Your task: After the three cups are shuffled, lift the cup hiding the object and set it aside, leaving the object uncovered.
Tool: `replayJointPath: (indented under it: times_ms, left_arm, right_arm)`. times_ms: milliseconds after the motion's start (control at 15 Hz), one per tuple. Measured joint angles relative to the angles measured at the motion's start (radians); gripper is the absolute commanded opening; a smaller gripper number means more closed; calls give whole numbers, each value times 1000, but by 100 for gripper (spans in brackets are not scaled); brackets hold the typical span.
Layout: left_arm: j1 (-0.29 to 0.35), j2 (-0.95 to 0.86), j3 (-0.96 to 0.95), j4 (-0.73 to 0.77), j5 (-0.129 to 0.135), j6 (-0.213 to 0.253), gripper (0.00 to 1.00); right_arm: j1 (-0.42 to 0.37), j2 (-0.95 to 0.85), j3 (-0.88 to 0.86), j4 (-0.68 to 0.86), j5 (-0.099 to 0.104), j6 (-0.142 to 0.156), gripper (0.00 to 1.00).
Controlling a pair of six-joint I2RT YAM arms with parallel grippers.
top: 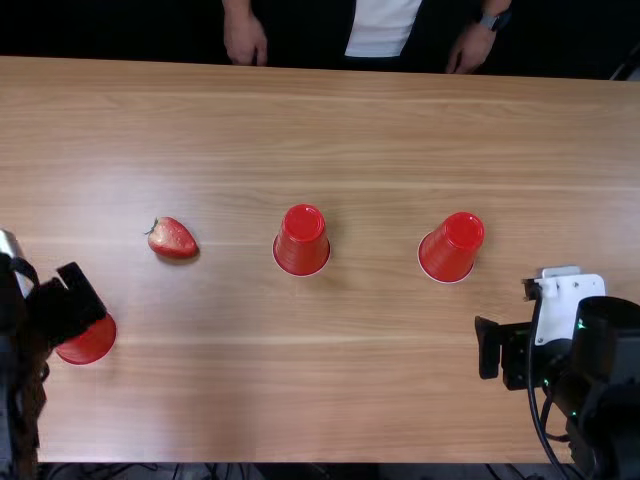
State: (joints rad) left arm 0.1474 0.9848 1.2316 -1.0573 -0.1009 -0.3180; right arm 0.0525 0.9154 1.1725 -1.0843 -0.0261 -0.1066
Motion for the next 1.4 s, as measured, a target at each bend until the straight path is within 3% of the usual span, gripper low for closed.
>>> replayJointPath:
  times_ms: [133,333,667,1067,1400]
  left_arm:
    - [-100,-100,0,-8,0,0,100]
    - [-158,-243,-5,-27,2,0,100]
    - [-161,-488,-194,-37,0,0,100]
    - [-161,-798,-424,40,0,0,100]
    - [-161,-976,-617,84,0,0,100]
  right_arm:
    - [0,0,0,-6,0,0,100]
    - [0,-51,0,-8,0,0,100]
    - [0,-291,-24,1,0,0,100]
    - [0,-652,-248,43,0,34,100]
    - [-10,-891,-416,53,0,41,100]
